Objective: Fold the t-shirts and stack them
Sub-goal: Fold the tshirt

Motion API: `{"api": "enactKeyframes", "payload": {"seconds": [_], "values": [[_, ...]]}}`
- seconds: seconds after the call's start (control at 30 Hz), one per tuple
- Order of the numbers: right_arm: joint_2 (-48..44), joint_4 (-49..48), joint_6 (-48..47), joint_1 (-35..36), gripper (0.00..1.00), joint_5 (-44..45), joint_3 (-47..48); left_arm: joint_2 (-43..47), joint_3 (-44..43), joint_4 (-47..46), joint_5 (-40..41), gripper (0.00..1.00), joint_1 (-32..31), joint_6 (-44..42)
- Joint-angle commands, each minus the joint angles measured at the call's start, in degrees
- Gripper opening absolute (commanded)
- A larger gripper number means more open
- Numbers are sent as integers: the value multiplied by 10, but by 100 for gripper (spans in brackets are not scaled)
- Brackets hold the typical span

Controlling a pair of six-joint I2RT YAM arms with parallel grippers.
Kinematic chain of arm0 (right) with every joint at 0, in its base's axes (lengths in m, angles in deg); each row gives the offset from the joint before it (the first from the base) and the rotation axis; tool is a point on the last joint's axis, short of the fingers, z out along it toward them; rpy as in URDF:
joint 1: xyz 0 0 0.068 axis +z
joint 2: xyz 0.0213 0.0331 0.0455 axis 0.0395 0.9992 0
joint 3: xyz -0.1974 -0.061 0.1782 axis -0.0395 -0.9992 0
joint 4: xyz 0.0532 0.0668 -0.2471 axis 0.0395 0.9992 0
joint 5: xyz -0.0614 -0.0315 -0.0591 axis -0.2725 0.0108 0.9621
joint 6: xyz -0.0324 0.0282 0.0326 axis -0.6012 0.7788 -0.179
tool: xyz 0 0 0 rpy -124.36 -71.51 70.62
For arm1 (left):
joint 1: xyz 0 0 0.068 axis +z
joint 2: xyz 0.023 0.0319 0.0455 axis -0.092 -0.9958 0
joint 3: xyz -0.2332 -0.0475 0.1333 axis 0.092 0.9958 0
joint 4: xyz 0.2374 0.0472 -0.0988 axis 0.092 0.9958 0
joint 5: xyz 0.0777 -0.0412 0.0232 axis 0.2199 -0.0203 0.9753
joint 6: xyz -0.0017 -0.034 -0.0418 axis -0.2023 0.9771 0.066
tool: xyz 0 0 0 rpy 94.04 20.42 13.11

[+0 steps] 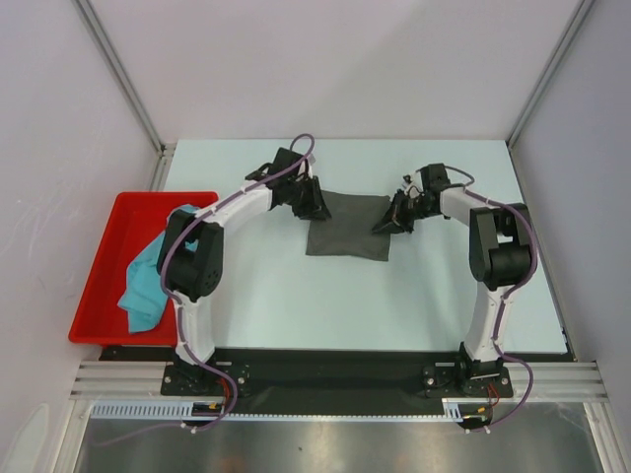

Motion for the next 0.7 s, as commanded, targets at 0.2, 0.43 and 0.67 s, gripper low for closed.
{"api": "enactKeyframes", "payload": {"seconds": [0.2, 0.43, 0.67], "values": [[69, -460, 326, 44, 4, 8, -17, -116, -38, -239, -100, 25, 45, 102], [163, -568, 382, 30, 1, 25, 9, -168, -64, -265, -101, 25, 67, 112], [177, -557, 374, -6, 1, 49, 15, -191, -77, -261, -107, 25, 82, 102]]}}
